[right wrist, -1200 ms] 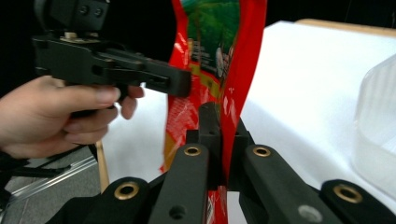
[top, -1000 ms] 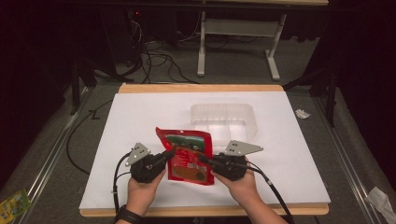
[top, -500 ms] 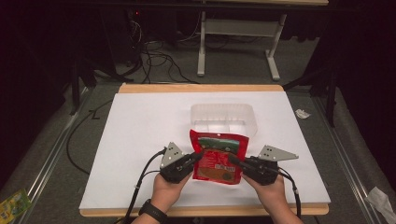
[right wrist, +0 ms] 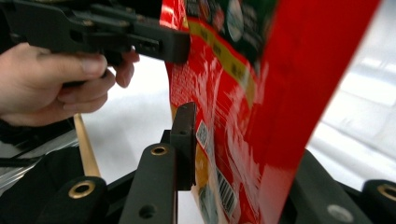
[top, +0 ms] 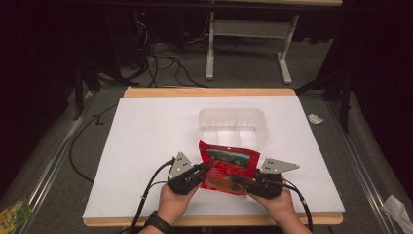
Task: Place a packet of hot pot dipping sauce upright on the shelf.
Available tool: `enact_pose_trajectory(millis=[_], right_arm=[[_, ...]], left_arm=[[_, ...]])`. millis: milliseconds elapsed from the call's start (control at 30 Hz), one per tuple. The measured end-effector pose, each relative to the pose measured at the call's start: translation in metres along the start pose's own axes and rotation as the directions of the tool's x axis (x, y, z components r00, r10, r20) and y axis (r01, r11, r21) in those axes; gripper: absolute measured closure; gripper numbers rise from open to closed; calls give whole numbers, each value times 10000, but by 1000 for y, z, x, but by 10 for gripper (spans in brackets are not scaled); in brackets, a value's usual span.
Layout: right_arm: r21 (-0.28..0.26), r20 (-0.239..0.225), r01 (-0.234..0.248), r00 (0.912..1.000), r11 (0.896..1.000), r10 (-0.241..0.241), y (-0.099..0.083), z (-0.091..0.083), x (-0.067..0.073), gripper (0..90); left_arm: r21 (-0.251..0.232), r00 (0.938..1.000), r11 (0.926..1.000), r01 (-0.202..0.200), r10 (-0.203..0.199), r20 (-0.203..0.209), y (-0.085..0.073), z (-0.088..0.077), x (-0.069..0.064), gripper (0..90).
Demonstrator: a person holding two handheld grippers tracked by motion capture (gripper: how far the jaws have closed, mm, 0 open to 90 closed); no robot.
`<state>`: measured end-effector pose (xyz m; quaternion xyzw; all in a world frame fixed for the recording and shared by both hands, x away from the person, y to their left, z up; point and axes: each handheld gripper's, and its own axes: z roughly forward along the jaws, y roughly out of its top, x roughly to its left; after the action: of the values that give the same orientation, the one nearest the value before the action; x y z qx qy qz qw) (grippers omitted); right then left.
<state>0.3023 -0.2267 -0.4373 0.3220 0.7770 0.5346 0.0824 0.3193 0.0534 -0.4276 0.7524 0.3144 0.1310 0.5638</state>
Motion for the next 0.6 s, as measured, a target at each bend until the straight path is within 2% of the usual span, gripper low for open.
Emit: enact_pose_trajectory(millis=[67,200,267,300,467,600], right_arm=[[254,-69,-56,10000,9997,58,-3,3,-2,755],[436,-214,-67,9997,9990,76,-5,5,-4,838],[531,-393,-145,9991,9985,166,-4,5,-5,851],[603,-480,-63,9988,9982,92,-3,5,-4,853],[432,-468,-255,9985,9987,275,-2,0,-5,860],[154,-160,-368,9992,9992,370,0,-6,-7,862]], left_arm=[[15,10000,10000,32,-32,-48,-1,-1,1,849],[56,9999,10000,-1,1,-107,-2,-2,3,793],[89,9999,10000,-20,21,-137,-3,-3,4,712],[271,9998,9996,16,-11,-202,-5,-5,6,654],[366,9993,9993,112,-99,-354,-10,-18,15,518],[237,9977,9993,292,-277,-614,-9,-28,23,459]])
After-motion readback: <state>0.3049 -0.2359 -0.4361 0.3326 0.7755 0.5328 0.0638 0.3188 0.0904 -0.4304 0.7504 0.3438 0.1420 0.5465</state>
